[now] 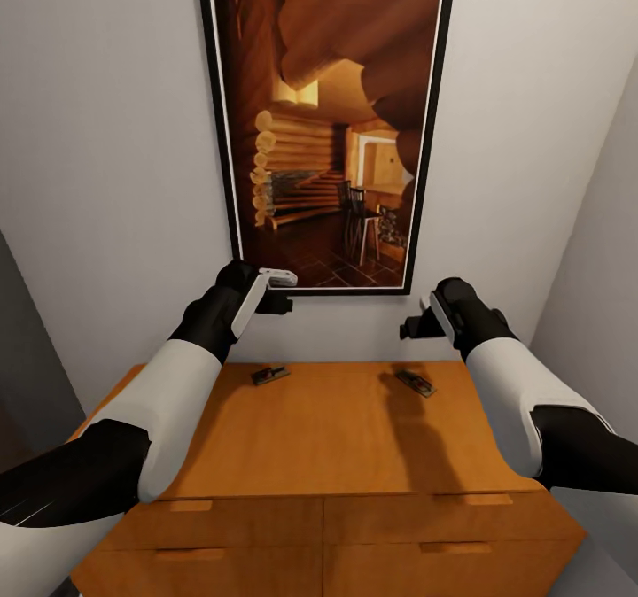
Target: Take the four mousetraps from the cabinet in the bathroom and place them on the bathroom floor. Make sure all four end up on the same floor surface, and ensure that at least two of them are either under or directly next to the same bathroom sink.
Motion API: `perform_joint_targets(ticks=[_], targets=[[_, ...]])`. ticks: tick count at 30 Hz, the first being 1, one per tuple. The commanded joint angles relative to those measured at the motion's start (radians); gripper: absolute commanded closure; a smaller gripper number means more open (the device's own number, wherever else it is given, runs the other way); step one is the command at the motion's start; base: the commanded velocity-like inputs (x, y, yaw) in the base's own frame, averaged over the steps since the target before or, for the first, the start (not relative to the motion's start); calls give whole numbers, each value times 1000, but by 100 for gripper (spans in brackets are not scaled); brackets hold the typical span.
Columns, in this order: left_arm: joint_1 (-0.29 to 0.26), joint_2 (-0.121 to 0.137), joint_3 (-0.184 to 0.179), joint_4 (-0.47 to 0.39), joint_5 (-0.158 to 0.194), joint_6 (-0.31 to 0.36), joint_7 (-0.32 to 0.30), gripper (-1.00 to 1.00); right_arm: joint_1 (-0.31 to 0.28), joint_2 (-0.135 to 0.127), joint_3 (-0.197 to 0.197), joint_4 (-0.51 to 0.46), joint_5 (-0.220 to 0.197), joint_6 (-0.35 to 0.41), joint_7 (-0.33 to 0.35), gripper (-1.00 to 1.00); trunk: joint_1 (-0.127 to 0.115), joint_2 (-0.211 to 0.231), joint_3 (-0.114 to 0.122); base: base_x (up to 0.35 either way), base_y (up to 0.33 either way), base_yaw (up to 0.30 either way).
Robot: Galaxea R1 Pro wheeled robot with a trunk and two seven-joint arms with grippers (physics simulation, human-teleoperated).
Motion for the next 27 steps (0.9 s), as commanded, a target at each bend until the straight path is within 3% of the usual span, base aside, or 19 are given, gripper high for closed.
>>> perform_joint_targets(ticks=[1,14,17,20,27], targets=[[-1,0,-3,-1,10,3,10,-100,-1,1,-4,2,11,4,10,-100,0,-1,-1,4,0,0],[-1,0,-2,4,17,4,6,-100,-1,5,-5,83,11,4,8,-100,0,-1,-1,39,0,0],[-1,-2,-3,35,34,4,4,-100,-1,7,-7,115,11,4,8,-100,0,-1,-1,11,0,0],[-1,-2,-3,109,75,5,3,-100,-1,9,-8,139,11,4,8,-100,0,-1,-1,3,0,0],[-1,-2,-3,140,101,6,4,-100,-1,11,-9,146,11,4,7,-100,0,-1,-1,1,0,0]])
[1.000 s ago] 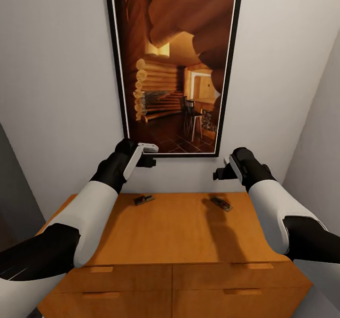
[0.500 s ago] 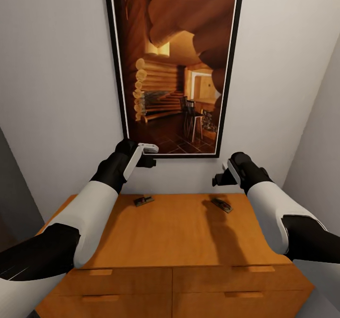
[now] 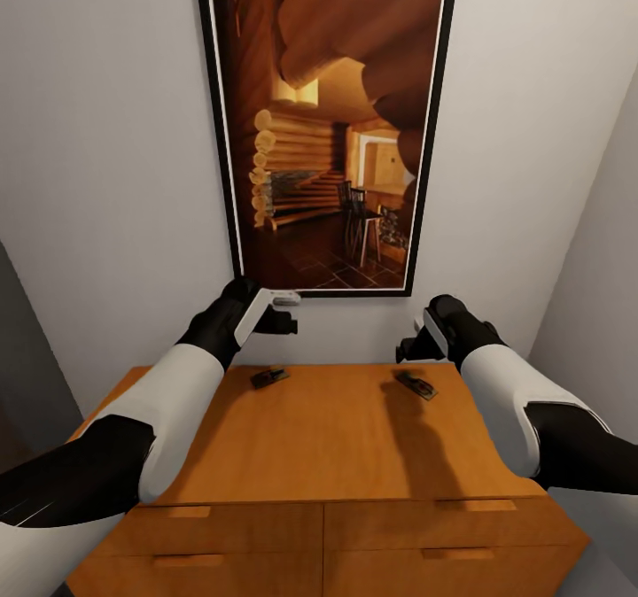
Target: Take the four mousetraps from the cabinet in the bathroom and place them on the bathroom floor. Make sure all four end up on the same floor surface, and ensure that at least two of them are either under or directly next to the same bathroom sink.
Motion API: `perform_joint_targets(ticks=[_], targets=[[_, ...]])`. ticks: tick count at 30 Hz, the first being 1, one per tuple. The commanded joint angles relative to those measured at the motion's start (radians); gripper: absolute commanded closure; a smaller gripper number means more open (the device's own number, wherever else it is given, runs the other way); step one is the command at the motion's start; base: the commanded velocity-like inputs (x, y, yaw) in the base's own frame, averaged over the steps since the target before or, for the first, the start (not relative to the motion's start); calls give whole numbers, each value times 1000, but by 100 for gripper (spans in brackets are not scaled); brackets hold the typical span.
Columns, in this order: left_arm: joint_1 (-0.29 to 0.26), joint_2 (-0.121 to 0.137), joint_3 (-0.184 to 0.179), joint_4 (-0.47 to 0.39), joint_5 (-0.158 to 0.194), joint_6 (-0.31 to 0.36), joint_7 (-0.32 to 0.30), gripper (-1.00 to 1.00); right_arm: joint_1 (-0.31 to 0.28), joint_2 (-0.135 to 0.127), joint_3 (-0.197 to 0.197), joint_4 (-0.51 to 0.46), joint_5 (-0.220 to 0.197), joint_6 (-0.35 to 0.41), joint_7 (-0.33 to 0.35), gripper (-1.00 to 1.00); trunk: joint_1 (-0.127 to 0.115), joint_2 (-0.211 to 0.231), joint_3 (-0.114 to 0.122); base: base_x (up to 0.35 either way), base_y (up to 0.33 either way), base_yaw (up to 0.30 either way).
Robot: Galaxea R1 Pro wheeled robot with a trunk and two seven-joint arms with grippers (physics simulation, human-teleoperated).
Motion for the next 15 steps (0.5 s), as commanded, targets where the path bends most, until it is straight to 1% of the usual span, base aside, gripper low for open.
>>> perform_joint_targets(ticks=[1,15], targets=[[-1,1,-4,2,13,3,10,-100,-1,1,-5,-1,11,4,9,-100,0,-1,-1,0,0,0],[-1,1,-3,12,28,11,10,-100,-1,2,-6,1,11,4,9,-100,0,-1,-1,0,0,0]])
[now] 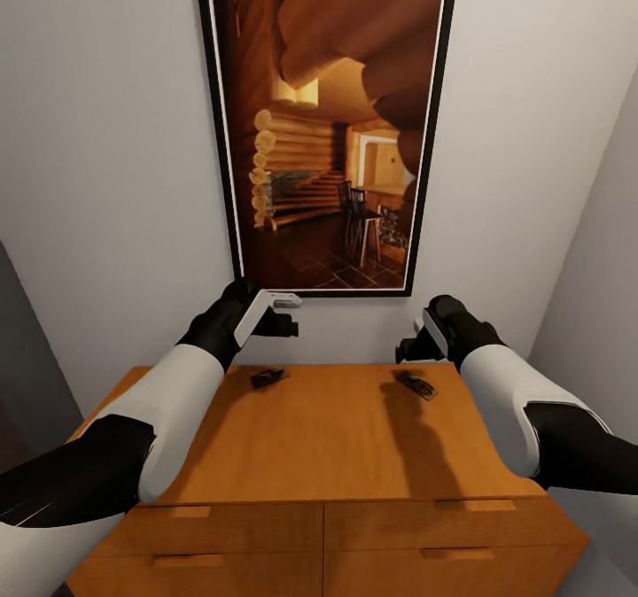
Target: Take the four mousetraps from the cabinet in the bathroom and place them on the bathroom floor. Make sure all four end up on the same floor surface, and ensure that at least two of them are either under or directly next to the same bathroom sink.
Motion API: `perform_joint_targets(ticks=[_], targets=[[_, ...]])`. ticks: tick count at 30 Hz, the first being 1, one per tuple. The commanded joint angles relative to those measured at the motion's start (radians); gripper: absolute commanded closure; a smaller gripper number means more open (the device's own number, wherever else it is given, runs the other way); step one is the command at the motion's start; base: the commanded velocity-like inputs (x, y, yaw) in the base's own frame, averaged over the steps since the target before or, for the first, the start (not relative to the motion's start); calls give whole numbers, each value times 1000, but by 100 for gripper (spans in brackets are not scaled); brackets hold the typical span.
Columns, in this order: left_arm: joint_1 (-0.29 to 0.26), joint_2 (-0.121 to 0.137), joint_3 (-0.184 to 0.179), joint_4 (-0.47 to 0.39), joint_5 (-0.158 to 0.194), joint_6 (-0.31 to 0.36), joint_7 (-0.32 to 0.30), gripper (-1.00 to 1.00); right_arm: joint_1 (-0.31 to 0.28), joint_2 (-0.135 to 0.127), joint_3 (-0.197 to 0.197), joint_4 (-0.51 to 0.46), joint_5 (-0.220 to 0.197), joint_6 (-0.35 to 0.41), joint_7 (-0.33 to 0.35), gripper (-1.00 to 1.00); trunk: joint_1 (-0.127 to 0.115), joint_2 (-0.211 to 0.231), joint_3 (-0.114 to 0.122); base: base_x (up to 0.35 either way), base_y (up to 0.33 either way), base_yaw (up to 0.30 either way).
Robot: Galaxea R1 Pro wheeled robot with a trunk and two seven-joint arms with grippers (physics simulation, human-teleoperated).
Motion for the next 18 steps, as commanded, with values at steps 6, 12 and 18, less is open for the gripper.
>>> perform_joint_targets(ticks=[6,12,18], targets=[[-1,1,-4,-1,9,3,9,-100,-1,2,-6,-1,10,4,9,-100,0,-1,-1,0,0,0],[-1,1,-5,-1,7,2,9,-100,-1,1,-7,0,11,4,9,-100,0,-1,-1,0,0,0],[-1,0,-6,-2,4,2,9,-100,-1,1,-7,0,10,4,9,-100,0,-1,-1,0,0,0]])
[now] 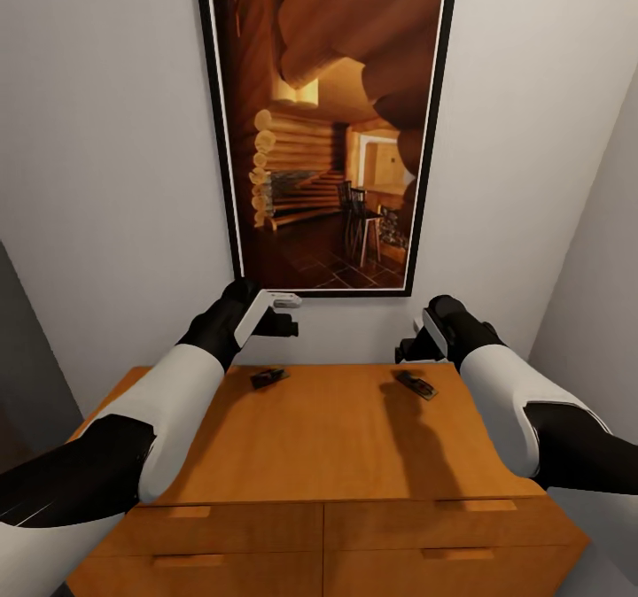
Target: Take the four mousetraps from the cabinet in the bathroom and place them on the bathroom floor. Make sure all four end up on the same floor surface, and ensure that at least two of them are either under or directly next to the same bathroom sink.
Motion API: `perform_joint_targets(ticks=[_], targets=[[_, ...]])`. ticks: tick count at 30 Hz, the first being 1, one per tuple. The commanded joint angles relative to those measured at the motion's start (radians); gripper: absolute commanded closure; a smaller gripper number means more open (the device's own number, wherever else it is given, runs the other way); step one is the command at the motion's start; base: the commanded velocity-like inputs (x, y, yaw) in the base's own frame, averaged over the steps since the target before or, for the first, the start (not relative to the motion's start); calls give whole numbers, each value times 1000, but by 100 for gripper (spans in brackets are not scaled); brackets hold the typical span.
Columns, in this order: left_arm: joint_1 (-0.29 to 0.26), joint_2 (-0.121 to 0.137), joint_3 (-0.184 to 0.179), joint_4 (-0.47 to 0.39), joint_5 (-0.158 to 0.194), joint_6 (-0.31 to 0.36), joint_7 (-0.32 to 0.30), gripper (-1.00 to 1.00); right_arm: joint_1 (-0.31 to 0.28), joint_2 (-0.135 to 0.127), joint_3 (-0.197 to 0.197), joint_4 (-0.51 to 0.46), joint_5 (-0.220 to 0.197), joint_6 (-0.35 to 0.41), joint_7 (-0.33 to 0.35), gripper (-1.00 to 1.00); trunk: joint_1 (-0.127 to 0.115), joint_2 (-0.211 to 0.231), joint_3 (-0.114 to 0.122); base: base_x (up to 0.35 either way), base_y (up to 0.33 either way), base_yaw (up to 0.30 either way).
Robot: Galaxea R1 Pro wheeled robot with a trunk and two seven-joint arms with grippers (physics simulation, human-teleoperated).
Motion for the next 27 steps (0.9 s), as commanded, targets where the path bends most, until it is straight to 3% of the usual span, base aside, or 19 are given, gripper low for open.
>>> perform_joint_targets(ticks=[1,27], targets=[[-1,0,-4,-1,10,3,9,-100,-1,1,-5,-1,11,4,9,-100,0,-1,-1,0,0,0],[-1,0,-5,0,15,-2,9,-100,-1,0,-6,-1,11,4,9,-100,0,-1,-1,39,0,0]])
